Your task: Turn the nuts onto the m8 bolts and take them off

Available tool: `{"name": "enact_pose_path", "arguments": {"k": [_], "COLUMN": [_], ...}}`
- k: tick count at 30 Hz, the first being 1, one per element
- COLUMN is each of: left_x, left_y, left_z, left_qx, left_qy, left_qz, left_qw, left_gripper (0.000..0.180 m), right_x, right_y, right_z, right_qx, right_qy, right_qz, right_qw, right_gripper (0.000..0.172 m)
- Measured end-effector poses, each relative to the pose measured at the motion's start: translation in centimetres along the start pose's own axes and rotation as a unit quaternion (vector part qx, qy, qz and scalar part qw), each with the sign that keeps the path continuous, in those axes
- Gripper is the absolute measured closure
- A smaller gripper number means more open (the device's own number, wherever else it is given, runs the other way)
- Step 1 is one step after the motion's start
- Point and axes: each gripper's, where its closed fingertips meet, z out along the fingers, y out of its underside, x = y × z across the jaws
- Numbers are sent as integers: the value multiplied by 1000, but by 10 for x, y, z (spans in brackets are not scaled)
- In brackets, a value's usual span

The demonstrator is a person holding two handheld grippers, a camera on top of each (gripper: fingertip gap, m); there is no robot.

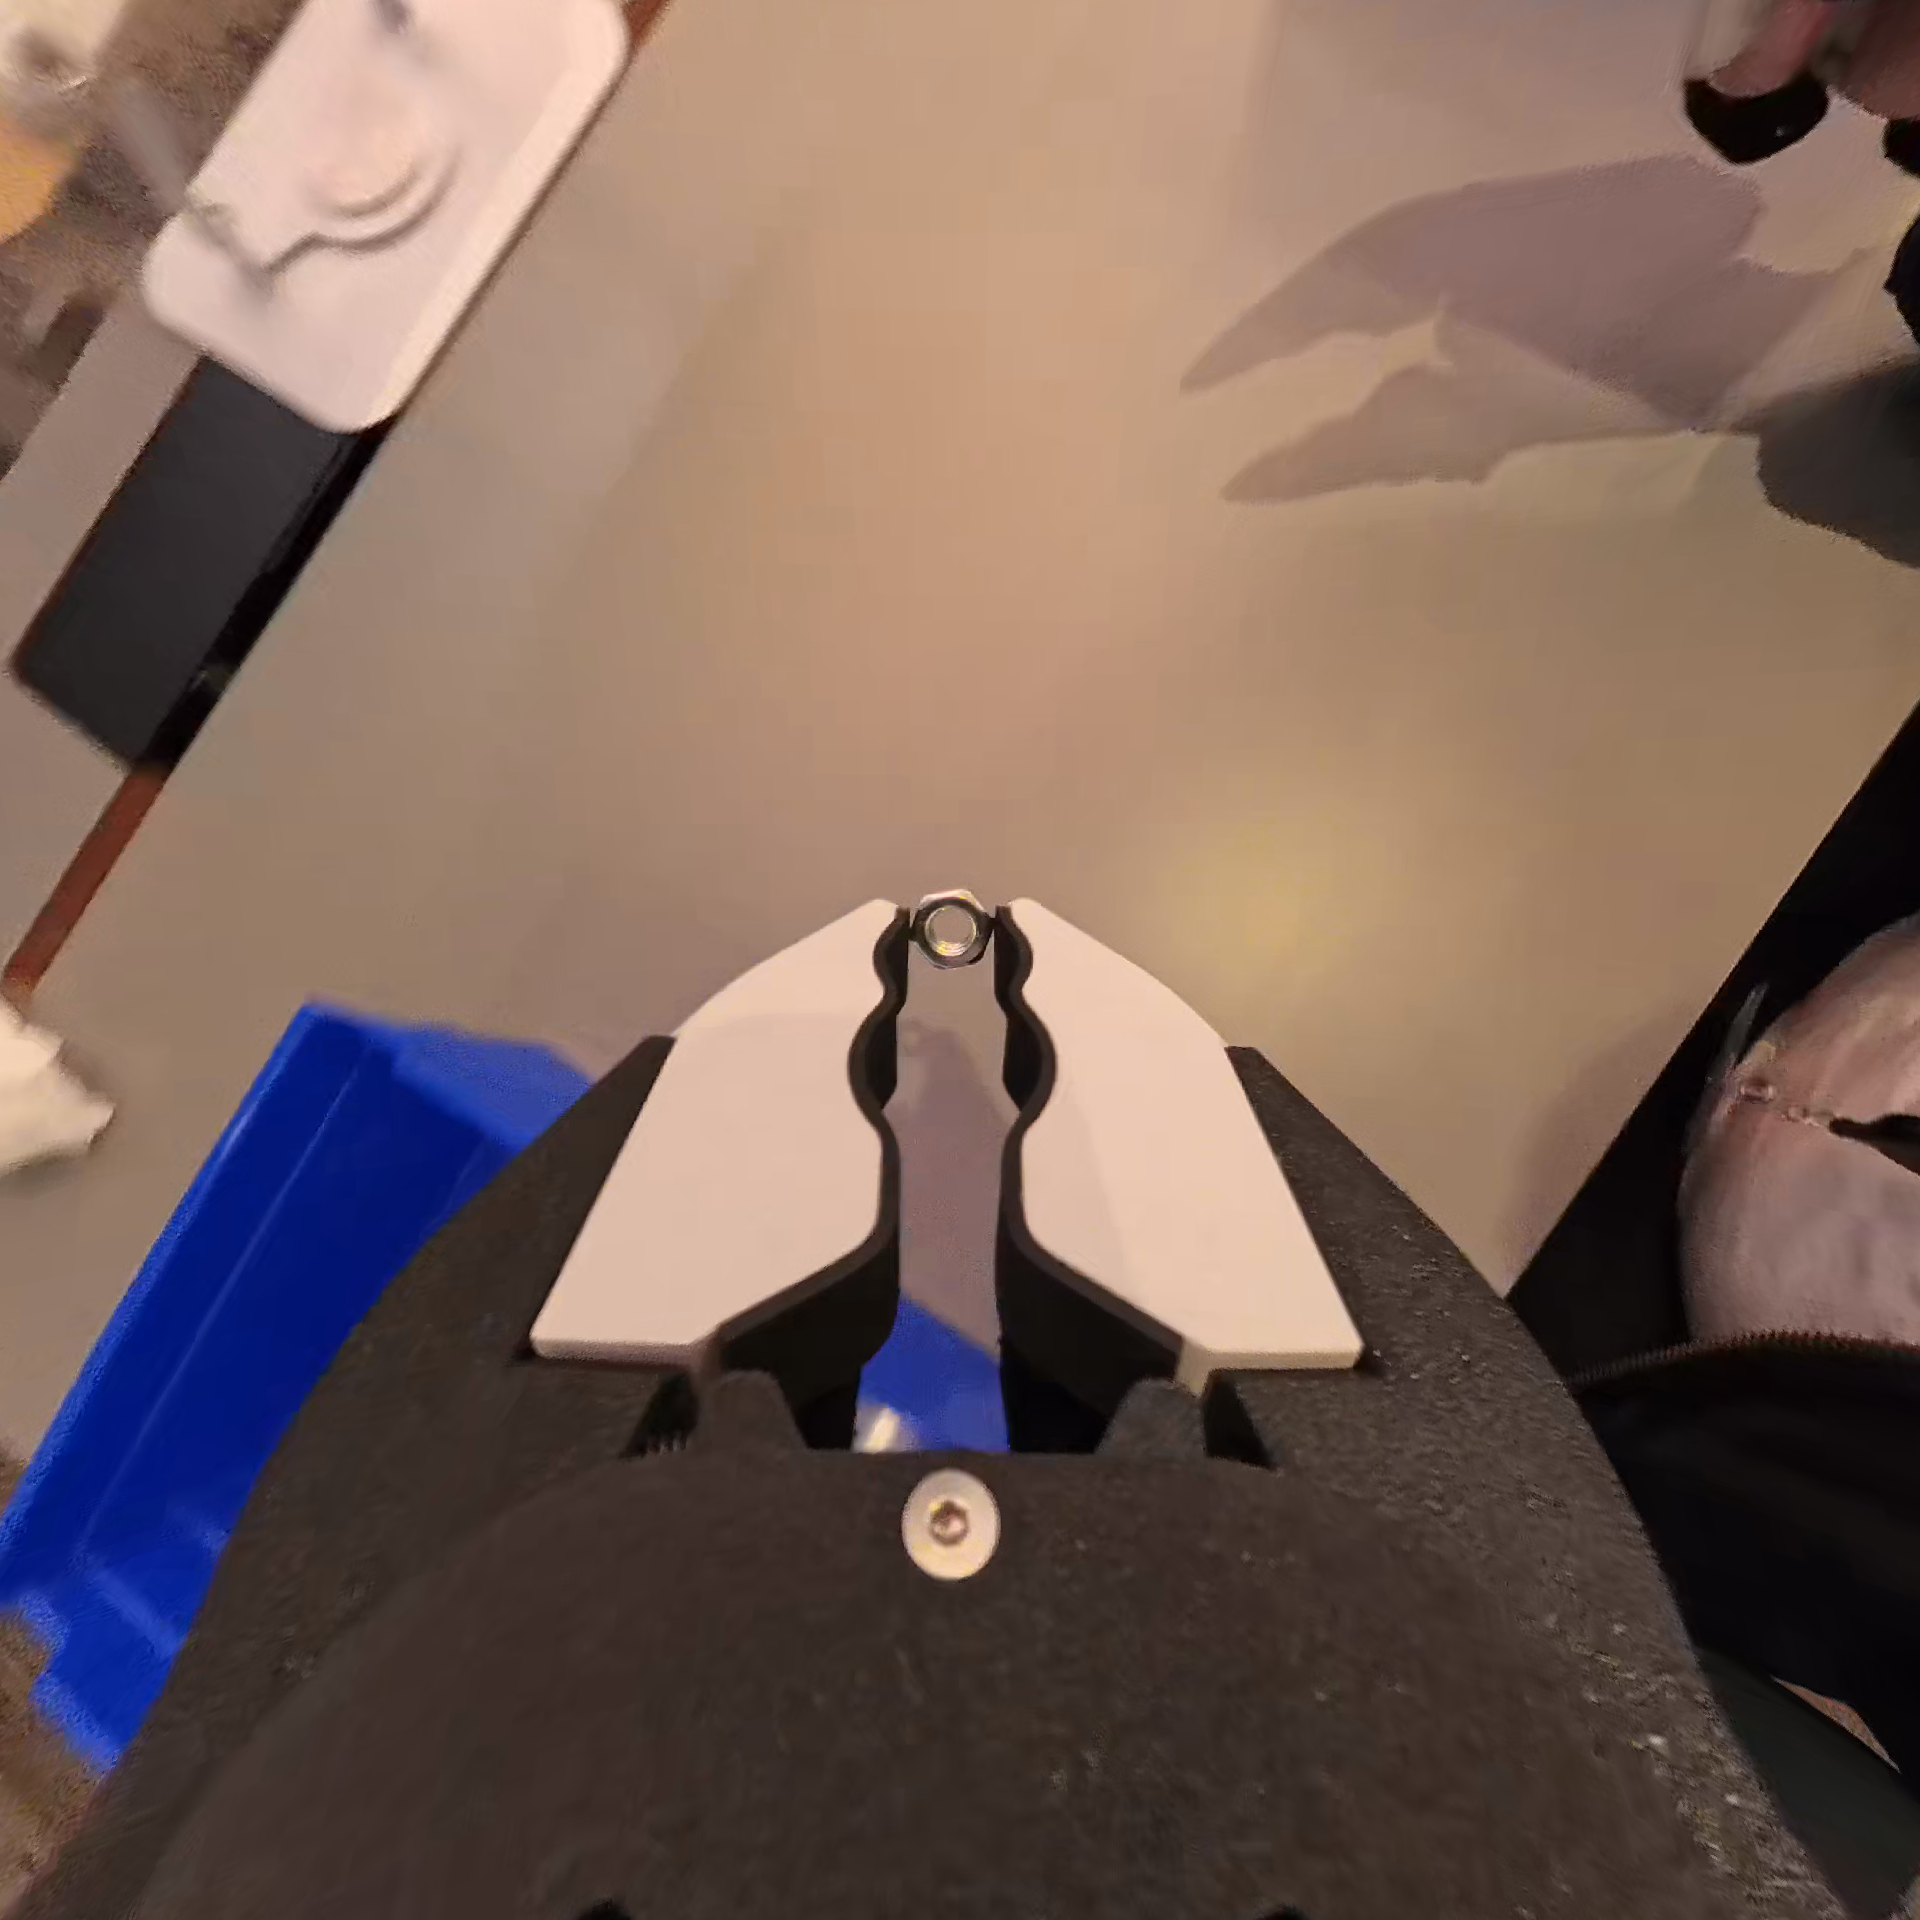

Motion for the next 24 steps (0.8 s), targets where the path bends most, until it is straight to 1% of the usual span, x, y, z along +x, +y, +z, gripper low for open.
{"name": "enact_pose_path", "arguments": {"k": [2,4,6,9,11,13,16,24], "left_x": [18,42,52,60,64,66,67,67], "left_y": [-18,-35,-47,-52,-50,-49,-46,-34], "left_z": [35,74,111,156,178,193,206,218], "left_qx": [-11,-14,-22,-49,-67,-80,-96,-134], "left_qy": [13,52,57,68,74,77,74,68], "left_qz": [17,18,22,18,17,11,11,27], "left_qw": [1000,998,998,996,995,994,993,988], "left_gripper": [165,165,165,165,165,165,165,165], "right_x": [0,1,2,5,9,11,16,23], "right_y": [-2,-6,-9,-7,-5,-5,-6,0], "right_z": [-7,-16,-24,-35,-42,-48,-56,-59], "right_qx": [0,7,11,-1,-11,-11,-5,2], "right_qy": [3,7,11,17,22,25,29,30], "right_qz": [-3,-4,-4,-8,-10,-10,-5,7], "right_qw": [1000,1000,1000,1000,1000,1000,1000,1000], "right_gripper": [131,131,131,131,131,131,131,131]}}
